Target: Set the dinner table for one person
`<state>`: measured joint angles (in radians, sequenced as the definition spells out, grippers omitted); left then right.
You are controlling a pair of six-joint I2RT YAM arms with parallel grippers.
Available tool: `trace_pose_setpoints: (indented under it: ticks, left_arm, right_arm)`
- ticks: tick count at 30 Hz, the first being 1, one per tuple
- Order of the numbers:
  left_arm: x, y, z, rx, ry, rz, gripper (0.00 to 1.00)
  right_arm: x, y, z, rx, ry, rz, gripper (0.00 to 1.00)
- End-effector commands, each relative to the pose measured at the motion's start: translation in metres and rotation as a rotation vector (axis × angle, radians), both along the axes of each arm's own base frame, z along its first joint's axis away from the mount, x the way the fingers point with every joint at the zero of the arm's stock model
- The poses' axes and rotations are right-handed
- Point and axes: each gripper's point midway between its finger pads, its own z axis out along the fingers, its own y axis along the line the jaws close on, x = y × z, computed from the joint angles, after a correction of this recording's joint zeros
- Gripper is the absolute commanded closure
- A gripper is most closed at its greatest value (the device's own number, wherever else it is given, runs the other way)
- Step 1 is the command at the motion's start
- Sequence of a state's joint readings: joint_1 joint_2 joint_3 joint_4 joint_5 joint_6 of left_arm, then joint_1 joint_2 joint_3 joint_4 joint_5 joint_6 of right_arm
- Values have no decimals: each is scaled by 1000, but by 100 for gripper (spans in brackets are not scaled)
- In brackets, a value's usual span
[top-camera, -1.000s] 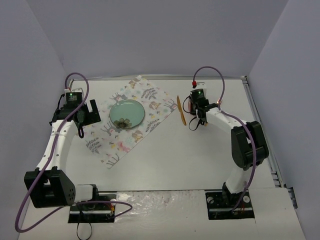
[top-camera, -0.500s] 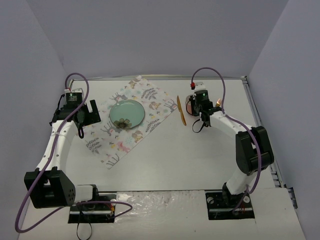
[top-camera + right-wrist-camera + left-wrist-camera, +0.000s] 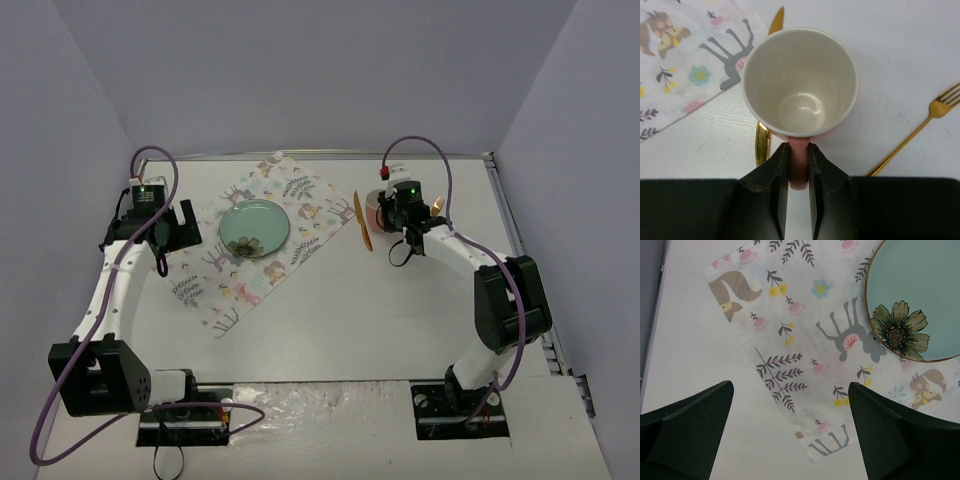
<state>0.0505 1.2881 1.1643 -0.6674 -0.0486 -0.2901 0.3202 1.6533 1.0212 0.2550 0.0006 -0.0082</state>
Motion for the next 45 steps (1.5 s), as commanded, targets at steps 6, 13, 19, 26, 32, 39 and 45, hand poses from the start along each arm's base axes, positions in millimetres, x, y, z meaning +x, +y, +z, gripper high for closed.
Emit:
trace_pose_setpoints:
  ticks: [6,13,19,26,32,39,45]
  left_arm:
    - [8,-1,16,8,-78,-8,3]
    - [9,0,14,12,-77,-5,3]
    - [8,-2,13,28,-75,-12,3]
    - [8,-3,12,44,-71,-18,3]
    - [8,-4,10,38,-67,-22,3]
    - [12,-9,6,25,-65,-34,3]
    - [15,-13,5,7,-70,-50,3]
  right_arm:
    - [81,70,159,111,-486,252,100]
    - [110,116,167,123,-531,398,100]
    - [133,157,177,170,-589,521,100]
    - [153,196,179,200,-631,611,100]
    - [161,220,180,223,-660,656,100]
    - [164,234,168,241,-665,684,100]
    - [163,244,166,266,-689,701,100]
